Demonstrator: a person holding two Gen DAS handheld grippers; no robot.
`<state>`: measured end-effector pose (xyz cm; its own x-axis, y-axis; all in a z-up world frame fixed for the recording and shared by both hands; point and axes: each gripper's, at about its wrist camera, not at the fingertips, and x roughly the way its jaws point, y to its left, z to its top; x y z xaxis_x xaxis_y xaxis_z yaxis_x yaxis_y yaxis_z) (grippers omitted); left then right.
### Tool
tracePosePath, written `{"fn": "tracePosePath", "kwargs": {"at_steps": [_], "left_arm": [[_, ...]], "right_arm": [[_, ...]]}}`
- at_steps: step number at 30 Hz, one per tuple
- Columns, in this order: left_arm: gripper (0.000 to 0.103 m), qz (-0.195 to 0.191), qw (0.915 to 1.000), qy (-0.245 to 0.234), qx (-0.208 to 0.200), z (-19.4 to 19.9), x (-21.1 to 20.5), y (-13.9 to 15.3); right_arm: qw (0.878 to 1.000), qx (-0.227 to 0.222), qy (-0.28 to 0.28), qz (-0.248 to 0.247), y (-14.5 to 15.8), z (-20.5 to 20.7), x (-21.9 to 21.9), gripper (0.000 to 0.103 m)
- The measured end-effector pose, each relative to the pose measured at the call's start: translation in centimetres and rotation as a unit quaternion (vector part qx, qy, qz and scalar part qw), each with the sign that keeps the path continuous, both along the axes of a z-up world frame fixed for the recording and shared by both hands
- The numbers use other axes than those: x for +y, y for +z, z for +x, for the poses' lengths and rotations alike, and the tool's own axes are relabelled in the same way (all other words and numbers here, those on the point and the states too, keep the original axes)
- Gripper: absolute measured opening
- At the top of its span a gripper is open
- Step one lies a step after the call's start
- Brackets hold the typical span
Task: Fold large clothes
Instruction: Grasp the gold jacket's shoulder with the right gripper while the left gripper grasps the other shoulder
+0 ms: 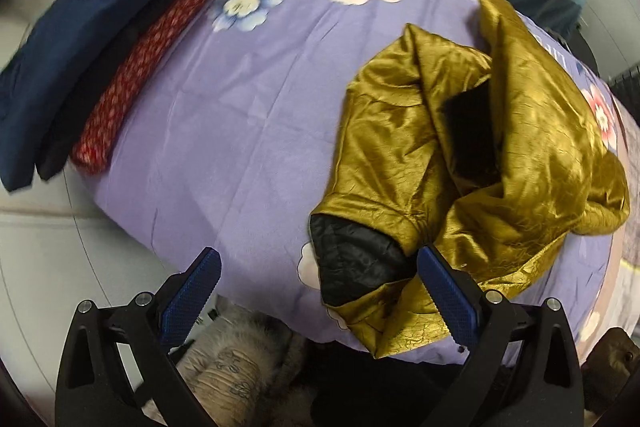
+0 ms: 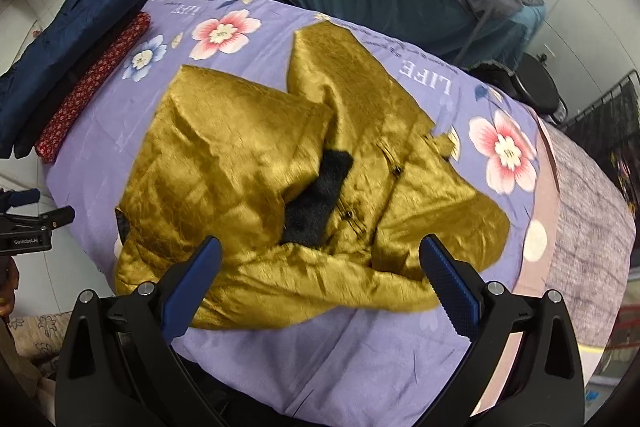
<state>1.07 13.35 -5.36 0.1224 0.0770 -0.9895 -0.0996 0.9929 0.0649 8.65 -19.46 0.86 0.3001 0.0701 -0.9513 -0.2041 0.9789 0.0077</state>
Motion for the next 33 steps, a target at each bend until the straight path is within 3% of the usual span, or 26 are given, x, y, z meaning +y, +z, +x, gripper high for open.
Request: {"fn": "tracePosePath", "kwargs": {"at_steps": [4, 9, 13, 21, 25, 28, 30, 31, 33], "left_arm": [[0.097, -0.055, 0.9969, 0.049, 0.028, -1.2, 1.7, -2.0], [0.097, -0.151, 0.9820, 0.093, 0.065, -3.5, 2.2, -4.7], [0.097, -0.198, 0.9698, 0.122, 0.075, -5.3, 2.3, -6.0], [0.096, -0.266, 0.9449, 0.158, 0.108, -7.6, 1.8, -10.0], [0.096, -0.301, 0.9298, 0.177, 0.117, -8.3, 1.2, -12.1], [0.096, -0.310, 0.9256, 0.177, 0.126, -8.5, 0.7, -12.9], [0.096, -0.308, 0.9263, 0.177, 0.125, -8.6, 0.7, -12.9], [0.096, -0.306, 0.9274, 0.176, 0.124, -8.6, 0.7, -12.8], [0.096, -0.302, 0.9296, 0.175, 0.119, -8.4, 0.9, -12.5]], "right_arm": [[0.999, -0.001, 0.053, 0.007, 0.2, 2.8, 2.7, 0.097], [0.991, 0.009, 0.135, 0.016, 0.2, 7.9, 7.5, 0.097], [0.981, 0.024, 0.193, 0.004, -1.6, 13.0, 12.8, 0.097], [0.944, 0.127, 0.293, -0.083, -12.2, 19.8, 22.7, 0.097], [0.923, 0.198, 0.308, -0.119, -18.9, 19.7, 24.3, 0.097], [0.907, 0.211, 0.335, -0.141, -21.9, 17.9, 24.2, 0.096], [0.902, 0.178, 0.360, -0.154, -22.4, 16.4, 23.8, 0.069], [0.903, 0.160, 0.370, -0.149, -22.0, 15.7, 23.5, 0.063], [0.909, 0.136, 0.365, -0.144, -20.9, 15.5, 22.6, 0.024]]}}
